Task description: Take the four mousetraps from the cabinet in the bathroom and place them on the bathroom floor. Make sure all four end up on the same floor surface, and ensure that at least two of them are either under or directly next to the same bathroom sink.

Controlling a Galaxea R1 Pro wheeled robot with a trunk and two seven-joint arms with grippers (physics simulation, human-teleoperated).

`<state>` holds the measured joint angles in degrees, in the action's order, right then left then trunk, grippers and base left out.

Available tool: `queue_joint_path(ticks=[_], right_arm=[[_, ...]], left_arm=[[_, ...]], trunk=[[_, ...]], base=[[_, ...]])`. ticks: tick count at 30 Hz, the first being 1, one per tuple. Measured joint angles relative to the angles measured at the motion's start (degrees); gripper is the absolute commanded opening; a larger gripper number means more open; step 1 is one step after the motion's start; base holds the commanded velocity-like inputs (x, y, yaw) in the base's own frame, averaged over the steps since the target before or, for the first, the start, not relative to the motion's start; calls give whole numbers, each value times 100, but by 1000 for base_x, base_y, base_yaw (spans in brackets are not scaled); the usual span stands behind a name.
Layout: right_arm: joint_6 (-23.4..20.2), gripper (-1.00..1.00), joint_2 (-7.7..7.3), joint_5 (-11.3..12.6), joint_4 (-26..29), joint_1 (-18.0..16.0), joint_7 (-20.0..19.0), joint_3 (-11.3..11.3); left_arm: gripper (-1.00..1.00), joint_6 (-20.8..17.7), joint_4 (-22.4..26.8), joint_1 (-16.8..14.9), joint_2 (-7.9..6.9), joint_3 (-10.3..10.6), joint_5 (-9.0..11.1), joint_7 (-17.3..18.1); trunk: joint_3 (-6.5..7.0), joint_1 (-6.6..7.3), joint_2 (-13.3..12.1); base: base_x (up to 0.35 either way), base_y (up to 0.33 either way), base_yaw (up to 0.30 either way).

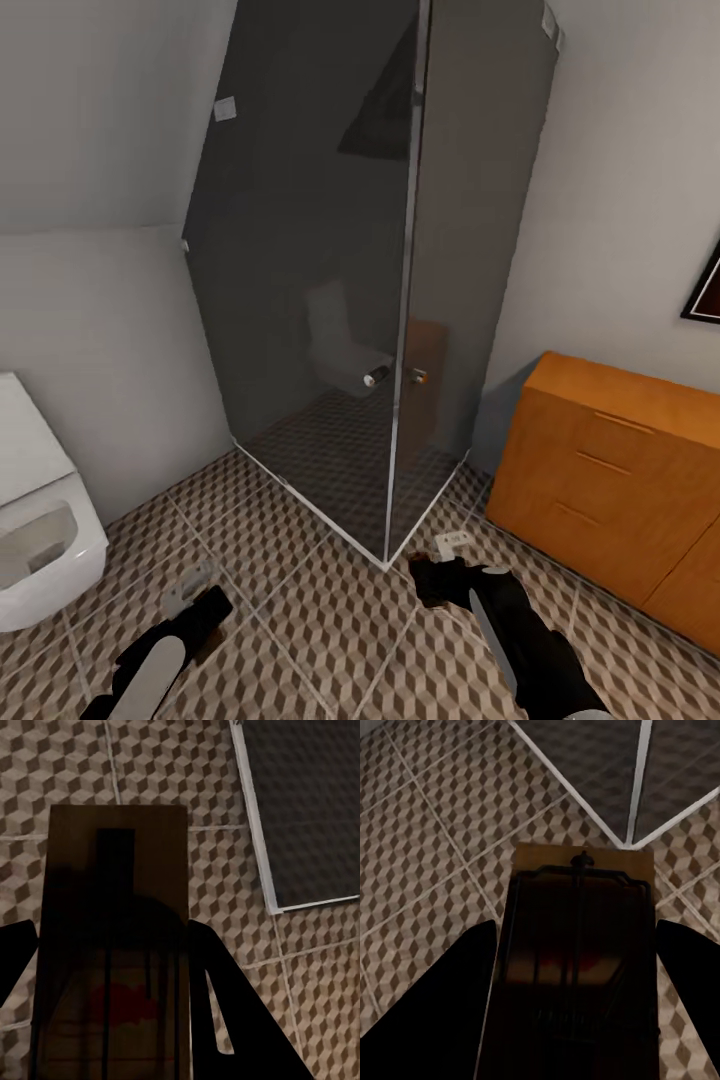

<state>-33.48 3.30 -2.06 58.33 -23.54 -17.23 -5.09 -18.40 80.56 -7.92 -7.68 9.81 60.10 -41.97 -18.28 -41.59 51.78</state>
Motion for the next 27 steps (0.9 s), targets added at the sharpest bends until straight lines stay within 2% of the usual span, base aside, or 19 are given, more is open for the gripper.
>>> queue_joint_path(ticks=[3,5,6,10,12,13,15,23,26,27], right_arm=[[-2,-100,193,-29,-120,-31,146,-13],[7,-100,369,-63,-406,-93,404,-91],[51,-100,460,-71,-676,-181,563,-193],[434,-100,616,-63,-1485,-546,784,-411],[642,-100,663,-56,-1782,-709,836,-473],[775,-100,670,-48,-1984,-822,871,-507],[827,-100,670,-43,-2063,-865,883,-517],[878,-100,670,-59,-2136,-904,898,-521],[879,-100,670,-52,-2139,-909,899,-519],[877,-100,670,-35,-2140,-930,896,-514]], left_arm=[[-100,-44,-199,-31,-13,-104,84,-24],[-100,-48,-372,-67,-18,-143,111,-17],[-100,-48,-526,-115,-18,-184,120,-12],[-100,-38,-1130,-302,5,-384,138,2],[-100,-34,-1454,-392,17,-531,145,13],[-100,-32,-1697,-447,5,-676,138,26],[-100,-29,-1793,-466,-1,-732,133,34],[-100,-38,-1879,-527,37,-763,102,71],[-100,-63,-1884,-579,48,-747,108,230],[-100,-77,-1885,-615,51,-744,123,380]], trunk=[[-54,-66,120],[-90,-110,200],[-108,-132,240],[-179,-220,401],[-215,-264,481],[-233,-286,521],[-269,-329,602],[-413,-505,923],[-467,-571,1043],[-484,-593,1083]], base=[[0,0,289],[0,0,289],[0,0,290],[0,0,292],[0,0,292],[0,0,292],[0,0,292],[0,0,292],[0,0,292],[0,0,292]])
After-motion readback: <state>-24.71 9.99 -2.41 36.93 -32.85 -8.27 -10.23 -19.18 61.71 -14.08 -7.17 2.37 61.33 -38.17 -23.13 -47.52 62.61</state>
